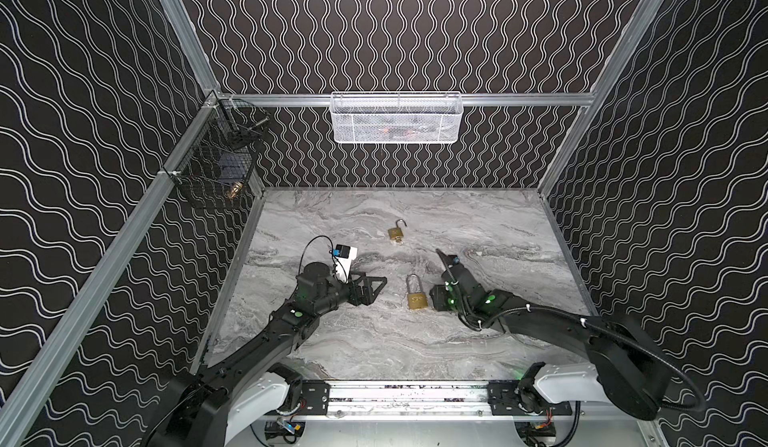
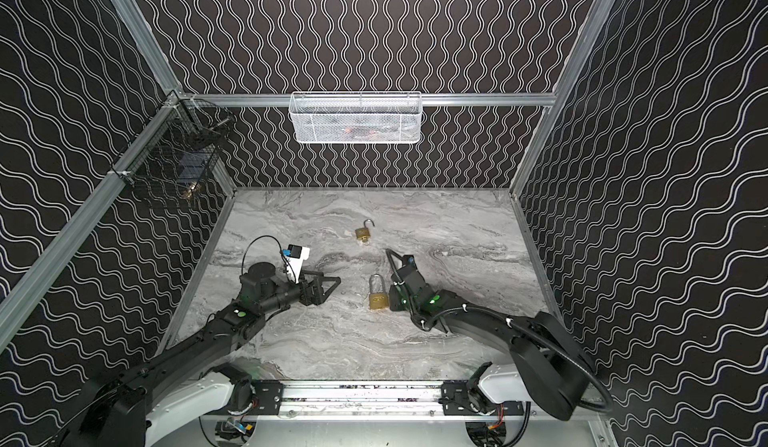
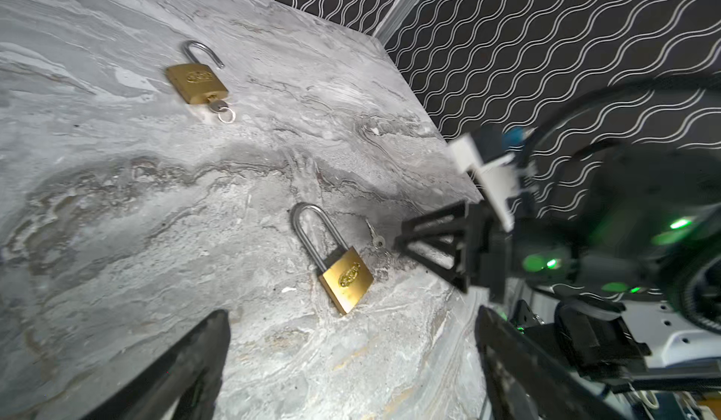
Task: Unlock with the key
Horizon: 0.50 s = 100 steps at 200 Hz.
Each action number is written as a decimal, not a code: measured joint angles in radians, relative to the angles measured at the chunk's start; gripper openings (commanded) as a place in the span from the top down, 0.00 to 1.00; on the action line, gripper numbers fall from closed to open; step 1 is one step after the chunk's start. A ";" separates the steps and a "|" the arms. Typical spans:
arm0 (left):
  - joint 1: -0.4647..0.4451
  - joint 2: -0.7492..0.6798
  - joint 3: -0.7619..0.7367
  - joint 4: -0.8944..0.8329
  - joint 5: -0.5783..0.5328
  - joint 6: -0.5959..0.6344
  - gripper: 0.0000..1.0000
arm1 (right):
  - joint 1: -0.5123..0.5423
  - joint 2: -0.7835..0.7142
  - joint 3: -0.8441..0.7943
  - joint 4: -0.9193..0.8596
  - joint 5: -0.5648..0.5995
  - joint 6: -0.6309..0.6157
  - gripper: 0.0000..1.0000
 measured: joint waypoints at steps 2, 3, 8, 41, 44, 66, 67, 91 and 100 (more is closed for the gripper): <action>0.000 0.000 0.000 0.001 0.003 -0.002 0.01 | 0.003 0.005 0.000 -0.011 0.004 0.004 0.58; 0.000 0.000 0.000 0.001 0.003 -0.002 0.01 | 0.006 0.009 0.001 -0.018 0.007 0.007 0.58; 0.000 0.000 0.001 0.000 0.006 -0.002 0.01 | 0.012 0.018 0.003 -0.039 0.017 0.015 0.60; -0.001 -0.005 0.007 -0.021 0.011 -0.024 0.01 | 0.019 0.064 0.025 -0.102 0.066 0.043 0.63; -0.002 -0.005 0.007 -0.021 0.011 -0.026 0.01 | 0.020 0.068 0.027 -0.105 0.068 0.044 0.63; -0.003 0.002 -0.002 -0.020 0.011 -0.048 0.01 | 0.023 0.089 0.038 -0.111 0.078 0.045 0.62; -0.003 0.003 -0.002 -0.020 0.011 -0.048 0.01 | 0.023 0.090 0.038 -0.111 0.079 0.045 0.62; -0.003 0.021 -0.002 -0.019 0.012 -0.069 0.01 | 0.023 0.118 0.050 -0.110 0.084 0.042 0.64; -0.003 0.025 -0.002 -0.019 0.012 -0.069 0.01 | 0.024 0.131 0.056 -0.110 0.084 0.041 0.64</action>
